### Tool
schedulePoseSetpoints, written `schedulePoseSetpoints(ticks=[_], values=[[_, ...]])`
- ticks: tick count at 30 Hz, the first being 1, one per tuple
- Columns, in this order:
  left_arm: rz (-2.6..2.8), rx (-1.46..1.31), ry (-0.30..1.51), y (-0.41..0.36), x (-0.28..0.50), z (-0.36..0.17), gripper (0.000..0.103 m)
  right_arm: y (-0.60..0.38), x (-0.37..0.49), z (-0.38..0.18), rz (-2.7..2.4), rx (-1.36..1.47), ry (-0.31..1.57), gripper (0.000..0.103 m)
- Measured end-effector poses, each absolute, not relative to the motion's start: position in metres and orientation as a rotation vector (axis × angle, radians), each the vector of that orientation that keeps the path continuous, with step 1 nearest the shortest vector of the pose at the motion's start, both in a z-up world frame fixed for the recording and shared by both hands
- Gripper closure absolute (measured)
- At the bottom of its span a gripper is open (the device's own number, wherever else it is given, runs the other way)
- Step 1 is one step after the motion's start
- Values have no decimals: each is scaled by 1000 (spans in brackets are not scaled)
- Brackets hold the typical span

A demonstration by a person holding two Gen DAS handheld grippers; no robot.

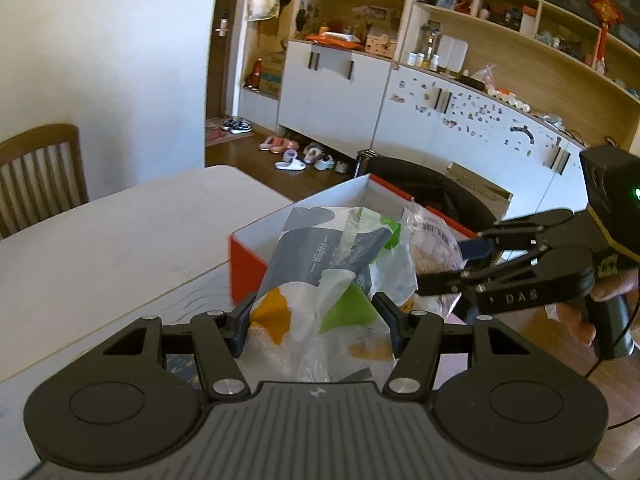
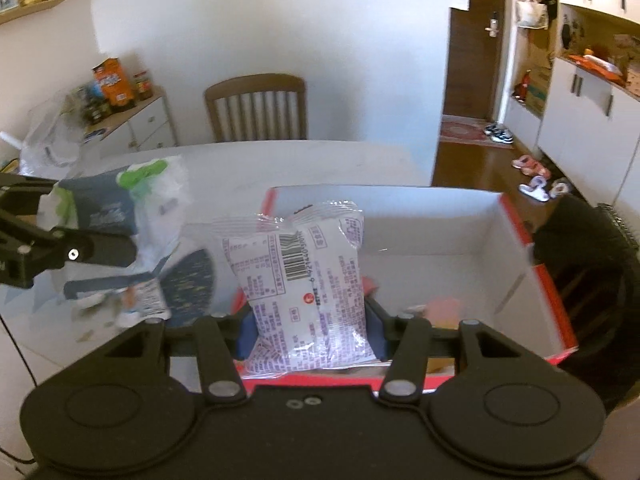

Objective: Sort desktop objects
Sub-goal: 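Carry the tissue pack and snack bag with both tools over the red box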

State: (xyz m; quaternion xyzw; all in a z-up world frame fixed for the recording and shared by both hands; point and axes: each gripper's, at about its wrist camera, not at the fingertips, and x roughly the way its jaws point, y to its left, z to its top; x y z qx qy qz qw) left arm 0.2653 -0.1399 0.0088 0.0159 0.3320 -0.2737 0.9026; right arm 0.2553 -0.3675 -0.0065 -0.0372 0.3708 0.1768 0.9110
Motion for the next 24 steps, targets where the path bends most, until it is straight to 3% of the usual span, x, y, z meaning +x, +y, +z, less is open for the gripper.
schedulePoseSetpoints(ticks=[24], values=[[-576, 273, 833, -274, 342, -37, 44, -433, 360, -53, 272, -115, 860, 51]])
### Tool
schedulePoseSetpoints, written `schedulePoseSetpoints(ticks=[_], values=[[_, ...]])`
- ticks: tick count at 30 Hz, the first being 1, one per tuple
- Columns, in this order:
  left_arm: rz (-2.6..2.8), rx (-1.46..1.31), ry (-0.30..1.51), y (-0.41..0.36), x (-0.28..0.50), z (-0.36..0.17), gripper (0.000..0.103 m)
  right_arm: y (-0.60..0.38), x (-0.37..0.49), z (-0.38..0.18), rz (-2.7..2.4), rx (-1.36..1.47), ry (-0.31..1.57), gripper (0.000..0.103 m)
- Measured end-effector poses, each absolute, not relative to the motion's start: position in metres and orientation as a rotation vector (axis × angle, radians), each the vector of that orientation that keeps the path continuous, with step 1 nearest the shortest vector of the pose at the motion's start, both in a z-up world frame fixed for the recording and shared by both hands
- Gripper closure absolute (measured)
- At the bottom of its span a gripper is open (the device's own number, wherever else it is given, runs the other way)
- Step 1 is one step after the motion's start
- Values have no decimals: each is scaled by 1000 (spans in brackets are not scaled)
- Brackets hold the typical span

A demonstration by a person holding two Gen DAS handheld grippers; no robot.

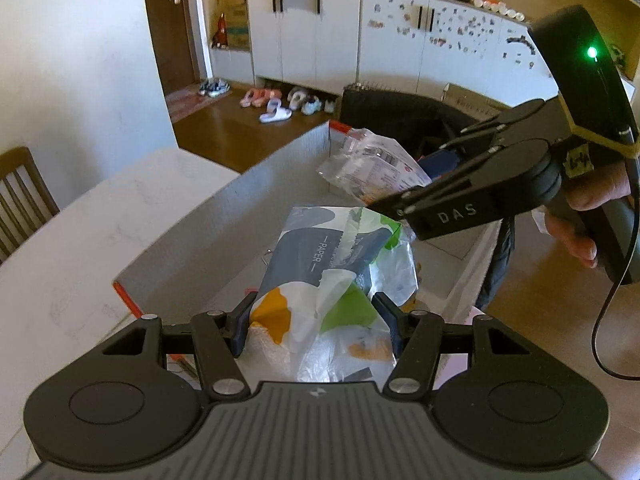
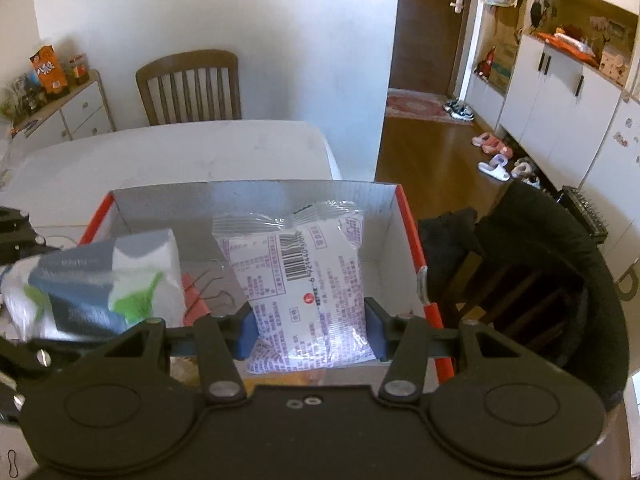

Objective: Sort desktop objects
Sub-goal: 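Carry the tissue pack and snack bag with both tools over the red box, then open both tools to drop the tissue pack and snack bag into the box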

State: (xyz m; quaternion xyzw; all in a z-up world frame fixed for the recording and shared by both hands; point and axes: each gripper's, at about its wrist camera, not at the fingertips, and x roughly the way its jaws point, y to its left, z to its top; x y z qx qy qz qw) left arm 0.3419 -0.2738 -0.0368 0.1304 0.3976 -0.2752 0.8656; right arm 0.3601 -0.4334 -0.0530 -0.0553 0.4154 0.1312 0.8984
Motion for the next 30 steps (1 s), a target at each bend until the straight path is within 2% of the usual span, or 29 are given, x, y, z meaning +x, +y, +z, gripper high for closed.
schedulePoseSetpoints(ticks=[18, 30], values=[[-519, 363, 966, -294, 371, -66, 44, -405, 401, -93, 317, -244, 1035, 51], [-515, 361, 1017, -296, 376, -72, 43, -401, 415, -98, 319, -238, 1096, 49]])
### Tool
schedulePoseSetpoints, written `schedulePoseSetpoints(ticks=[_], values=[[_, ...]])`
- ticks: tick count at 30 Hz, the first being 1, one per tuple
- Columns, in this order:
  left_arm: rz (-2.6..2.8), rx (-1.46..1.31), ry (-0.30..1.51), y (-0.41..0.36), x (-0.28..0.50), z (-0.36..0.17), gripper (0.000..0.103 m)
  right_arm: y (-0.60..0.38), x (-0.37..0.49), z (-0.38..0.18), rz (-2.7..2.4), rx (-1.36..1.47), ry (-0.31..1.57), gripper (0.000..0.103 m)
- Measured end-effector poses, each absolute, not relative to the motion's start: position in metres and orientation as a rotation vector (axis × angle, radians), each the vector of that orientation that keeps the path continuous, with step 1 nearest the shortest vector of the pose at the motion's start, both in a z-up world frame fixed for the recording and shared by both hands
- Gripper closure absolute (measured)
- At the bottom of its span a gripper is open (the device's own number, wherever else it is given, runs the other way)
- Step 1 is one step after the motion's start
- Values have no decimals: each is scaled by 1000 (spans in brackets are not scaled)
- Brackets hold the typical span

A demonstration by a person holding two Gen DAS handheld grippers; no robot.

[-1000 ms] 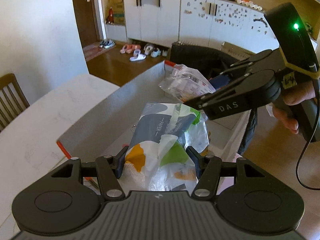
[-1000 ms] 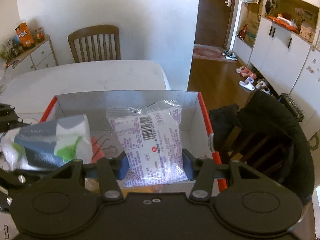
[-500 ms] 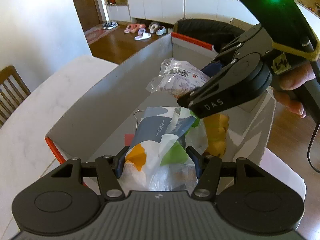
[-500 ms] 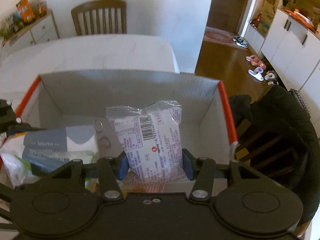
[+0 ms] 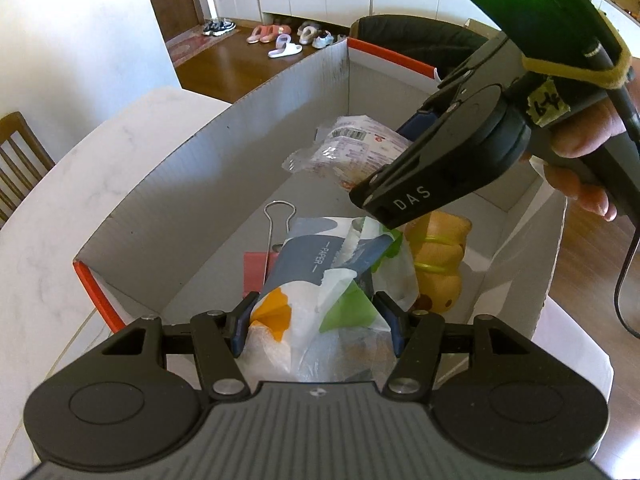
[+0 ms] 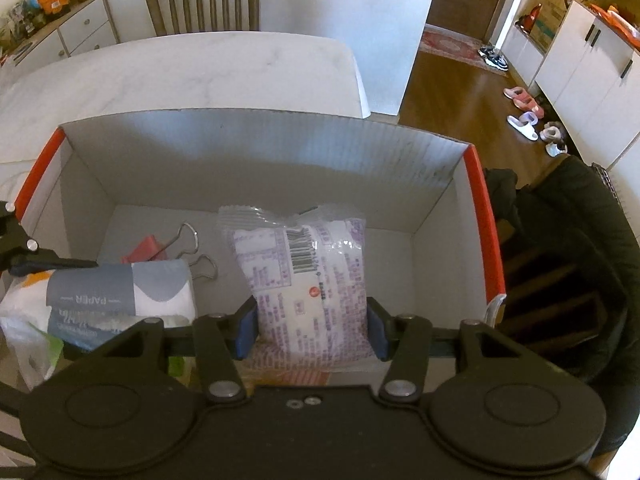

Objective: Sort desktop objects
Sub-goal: 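Open both tools to drop the tissue pack and snack bag into the box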

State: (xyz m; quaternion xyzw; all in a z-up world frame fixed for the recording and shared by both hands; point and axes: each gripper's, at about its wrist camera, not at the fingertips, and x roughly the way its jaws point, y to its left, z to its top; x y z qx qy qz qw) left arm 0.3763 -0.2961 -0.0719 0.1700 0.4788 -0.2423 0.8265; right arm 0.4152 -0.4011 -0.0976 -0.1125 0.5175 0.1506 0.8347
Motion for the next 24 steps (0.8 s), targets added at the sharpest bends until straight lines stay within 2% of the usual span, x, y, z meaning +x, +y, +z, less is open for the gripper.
schedulePoseSetpoints(ticks=[4, 9, 24], values=[[-515, 334, 1017, -294, 378, -72, 37, -406, 415, -92, 317, -223, 1075, 37], [-508, 296, 1012, -287, 376, -69, 29, -411, 412, -80, 319, -205, 1052, 37], [-523, 196, 927, -266, 355, -42, 28, -424, 383, -41, 357, -139, 995, 37]])
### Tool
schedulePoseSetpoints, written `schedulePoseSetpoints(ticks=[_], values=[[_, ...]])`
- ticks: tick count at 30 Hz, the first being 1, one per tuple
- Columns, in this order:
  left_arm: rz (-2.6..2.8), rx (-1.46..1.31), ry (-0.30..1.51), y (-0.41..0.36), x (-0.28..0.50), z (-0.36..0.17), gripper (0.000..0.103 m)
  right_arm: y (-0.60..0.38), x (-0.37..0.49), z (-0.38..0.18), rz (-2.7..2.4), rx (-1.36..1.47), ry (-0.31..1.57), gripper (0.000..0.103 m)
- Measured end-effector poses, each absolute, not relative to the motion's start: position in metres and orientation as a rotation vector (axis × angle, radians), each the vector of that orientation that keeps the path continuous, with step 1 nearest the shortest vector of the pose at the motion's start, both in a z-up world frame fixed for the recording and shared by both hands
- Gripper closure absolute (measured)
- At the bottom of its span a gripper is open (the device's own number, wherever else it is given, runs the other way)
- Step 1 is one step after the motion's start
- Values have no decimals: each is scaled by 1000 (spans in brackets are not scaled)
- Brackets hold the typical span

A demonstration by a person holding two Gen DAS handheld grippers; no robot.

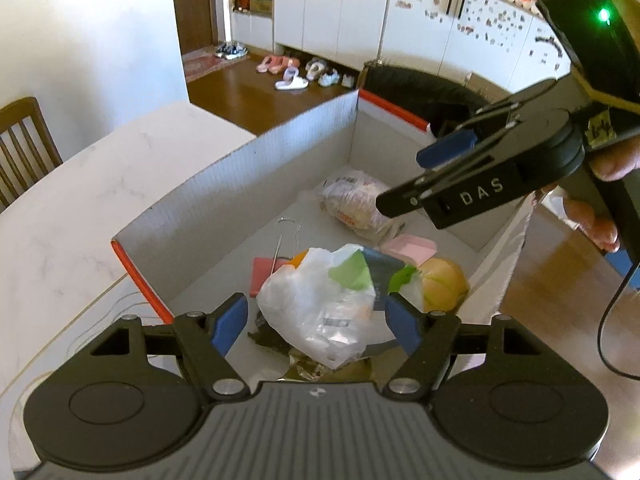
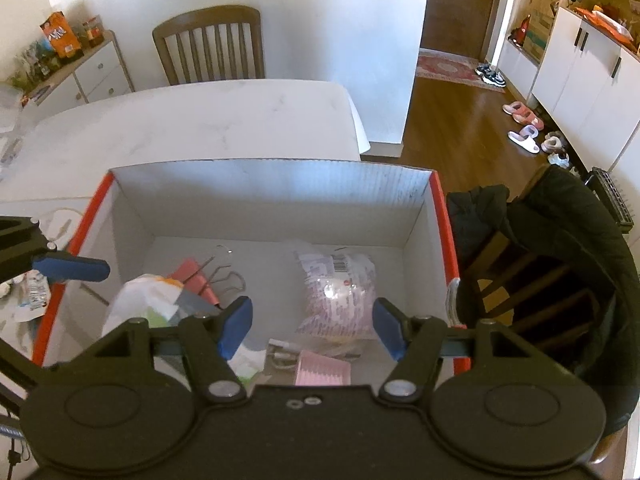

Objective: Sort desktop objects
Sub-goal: 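Open both tools to drop the tissue pack and snack bag into the box, then move both tools back over the turntable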

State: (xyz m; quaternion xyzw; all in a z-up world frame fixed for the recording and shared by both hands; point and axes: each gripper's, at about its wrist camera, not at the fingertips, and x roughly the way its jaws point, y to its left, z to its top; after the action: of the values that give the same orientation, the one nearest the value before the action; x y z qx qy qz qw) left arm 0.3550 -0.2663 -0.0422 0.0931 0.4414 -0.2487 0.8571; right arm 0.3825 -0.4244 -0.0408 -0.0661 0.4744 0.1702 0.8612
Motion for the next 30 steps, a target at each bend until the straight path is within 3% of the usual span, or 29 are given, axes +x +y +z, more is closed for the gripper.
schedulePoseSetpoints(ticks=[16, 30], values=[[-511, 68, 797, -233, 314, -6, 28, -410, 326, -3, 435, -74, 910, 36], [-481, -19, 752, -161, 281, 12, 28, -359, 285, 16, 464, -58, 860, 36]])
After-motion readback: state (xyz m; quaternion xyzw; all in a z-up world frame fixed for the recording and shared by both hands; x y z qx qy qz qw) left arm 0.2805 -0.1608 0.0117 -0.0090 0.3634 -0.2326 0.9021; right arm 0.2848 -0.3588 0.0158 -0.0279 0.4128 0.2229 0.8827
